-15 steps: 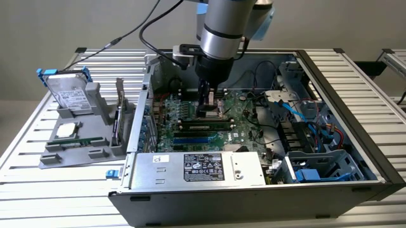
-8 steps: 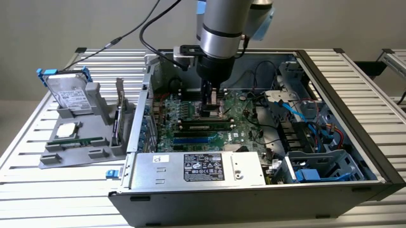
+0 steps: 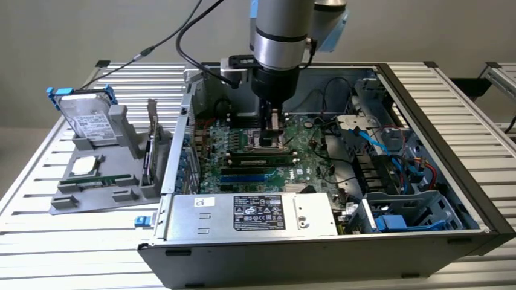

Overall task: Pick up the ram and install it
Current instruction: 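Press down the ram until it locks into place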

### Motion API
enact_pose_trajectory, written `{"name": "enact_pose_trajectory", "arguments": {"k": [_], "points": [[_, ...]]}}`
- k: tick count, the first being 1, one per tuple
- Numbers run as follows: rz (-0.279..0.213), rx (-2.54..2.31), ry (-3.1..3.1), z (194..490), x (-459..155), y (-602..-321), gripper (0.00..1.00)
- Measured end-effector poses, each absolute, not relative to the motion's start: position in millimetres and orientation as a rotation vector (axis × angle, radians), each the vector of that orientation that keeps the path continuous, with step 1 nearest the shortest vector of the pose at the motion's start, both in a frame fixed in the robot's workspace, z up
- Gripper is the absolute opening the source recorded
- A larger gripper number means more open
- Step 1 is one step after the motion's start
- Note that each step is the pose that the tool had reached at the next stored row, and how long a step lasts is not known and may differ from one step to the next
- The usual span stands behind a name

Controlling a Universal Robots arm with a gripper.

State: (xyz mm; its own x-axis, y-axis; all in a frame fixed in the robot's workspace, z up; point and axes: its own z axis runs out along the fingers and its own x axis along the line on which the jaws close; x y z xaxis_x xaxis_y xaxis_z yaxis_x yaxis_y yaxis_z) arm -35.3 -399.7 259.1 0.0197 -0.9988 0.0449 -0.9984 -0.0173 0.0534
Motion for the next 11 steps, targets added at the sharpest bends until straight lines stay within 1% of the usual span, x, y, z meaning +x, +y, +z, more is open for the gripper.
{"name": "enact_pose_trajectory", "arguments": {"k": [6, 11], "points": [[0.017, 2.203, -2.164, 263.6, -35.3, -399.2, 0.1], [0.018, 2.18, -2.188, 263.7, -35.4, -399.3, 0.1]]}}
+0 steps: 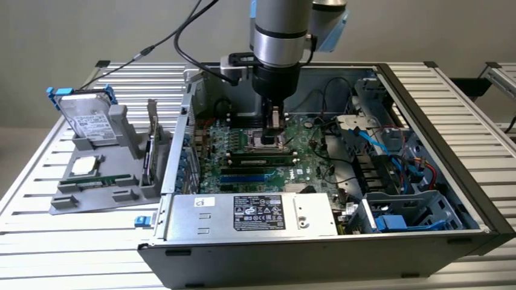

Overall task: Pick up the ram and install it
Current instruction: 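Press down the ram until it locks into place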

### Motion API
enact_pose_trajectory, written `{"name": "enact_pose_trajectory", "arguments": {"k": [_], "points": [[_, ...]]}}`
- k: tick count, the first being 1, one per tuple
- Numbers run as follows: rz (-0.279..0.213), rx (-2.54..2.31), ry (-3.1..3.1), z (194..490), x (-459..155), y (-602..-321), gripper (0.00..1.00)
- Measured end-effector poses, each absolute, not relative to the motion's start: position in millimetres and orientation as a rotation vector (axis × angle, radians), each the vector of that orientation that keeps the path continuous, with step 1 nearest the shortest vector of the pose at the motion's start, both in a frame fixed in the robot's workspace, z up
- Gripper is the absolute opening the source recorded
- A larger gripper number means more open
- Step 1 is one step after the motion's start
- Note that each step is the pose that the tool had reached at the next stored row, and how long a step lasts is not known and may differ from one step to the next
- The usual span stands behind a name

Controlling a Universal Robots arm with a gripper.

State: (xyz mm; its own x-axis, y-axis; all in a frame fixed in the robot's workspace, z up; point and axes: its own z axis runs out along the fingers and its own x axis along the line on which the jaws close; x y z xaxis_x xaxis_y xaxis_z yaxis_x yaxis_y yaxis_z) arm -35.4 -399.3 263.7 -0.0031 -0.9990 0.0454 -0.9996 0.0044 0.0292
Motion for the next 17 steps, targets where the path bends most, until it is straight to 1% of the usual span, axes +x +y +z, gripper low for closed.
{"name": "enact_pose_trajectory", "arguments": {"k": [17], "points": [[0.006, 1.861, -2.464, 261.0, -35.4, -399.3, 0.1]]}}
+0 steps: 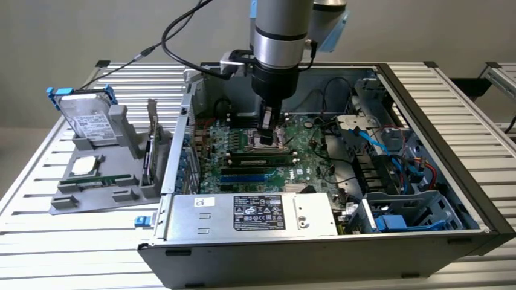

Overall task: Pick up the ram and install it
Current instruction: 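Press down the ram until it locks into place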

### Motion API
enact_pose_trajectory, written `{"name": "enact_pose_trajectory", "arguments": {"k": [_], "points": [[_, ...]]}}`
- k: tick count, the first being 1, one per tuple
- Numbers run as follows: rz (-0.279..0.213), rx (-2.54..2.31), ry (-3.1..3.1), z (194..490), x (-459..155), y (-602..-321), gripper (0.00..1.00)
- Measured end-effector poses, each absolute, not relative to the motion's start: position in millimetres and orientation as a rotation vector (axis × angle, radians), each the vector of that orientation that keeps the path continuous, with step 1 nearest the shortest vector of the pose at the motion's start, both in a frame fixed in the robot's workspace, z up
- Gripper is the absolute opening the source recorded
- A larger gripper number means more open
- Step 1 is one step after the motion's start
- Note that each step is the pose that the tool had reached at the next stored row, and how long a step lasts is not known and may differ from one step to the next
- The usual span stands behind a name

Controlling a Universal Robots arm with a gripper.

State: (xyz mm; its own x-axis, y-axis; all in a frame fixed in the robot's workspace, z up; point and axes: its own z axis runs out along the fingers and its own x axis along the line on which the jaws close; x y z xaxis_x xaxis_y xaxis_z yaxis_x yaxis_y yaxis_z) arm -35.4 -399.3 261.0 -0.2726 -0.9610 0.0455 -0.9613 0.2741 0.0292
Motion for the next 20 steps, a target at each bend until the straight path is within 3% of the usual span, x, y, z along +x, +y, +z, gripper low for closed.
{"name": "enact_pose_trajectory", "arguments": {"k": [20], "points": [[-0.008, 1.405, -2.749, 255.7, -35.4, -399.3, 0.1]]}}
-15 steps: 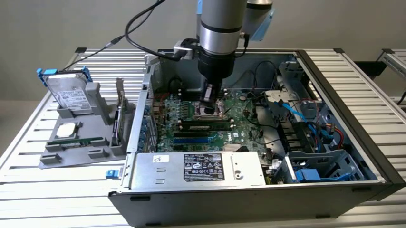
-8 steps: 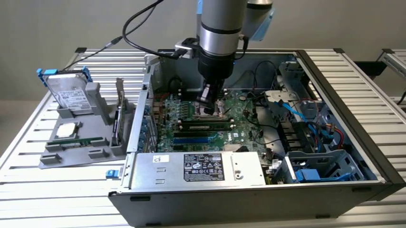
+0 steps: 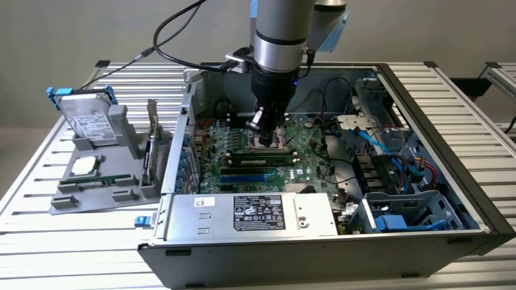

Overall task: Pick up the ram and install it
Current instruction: 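Press down the ram until it locks into place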

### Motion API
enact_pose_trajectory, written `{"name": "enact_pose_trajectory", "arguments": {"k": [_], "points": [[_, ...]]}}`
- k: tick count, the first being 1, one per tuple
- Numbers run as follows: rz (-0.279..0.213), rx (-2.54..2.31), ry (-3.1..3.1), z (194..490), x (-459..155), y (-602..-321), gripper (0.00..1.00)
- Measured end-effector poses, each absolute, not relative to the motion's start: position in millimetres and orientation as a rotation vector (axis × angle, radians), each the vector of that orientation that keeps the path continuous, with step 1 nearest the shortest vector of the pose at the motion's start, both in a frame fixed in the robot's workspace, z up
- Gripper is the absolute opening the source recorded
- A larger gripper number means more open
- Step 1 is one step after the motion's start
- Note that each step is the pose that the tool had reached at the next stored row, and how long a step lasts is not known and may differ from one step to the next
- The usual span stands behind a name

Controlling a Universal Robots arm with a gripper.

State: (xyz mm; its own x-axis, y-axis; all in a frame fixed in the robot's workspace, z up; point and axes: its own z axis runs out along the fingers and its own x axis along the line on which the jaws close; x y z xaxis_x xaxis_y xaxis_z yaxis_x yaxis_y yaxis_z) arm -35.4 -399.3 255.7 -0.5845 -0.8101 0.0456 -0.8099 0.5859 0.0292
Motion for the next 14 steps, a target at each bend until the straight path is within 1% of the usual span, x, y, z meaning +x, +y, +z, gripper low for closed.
{"name": "enact_pose_trajectory", "arguments": {"k": [14], "points": [[-0.019, 1.045, -2.907, 252.8, -35.3, -399.3, 0.1]]}}
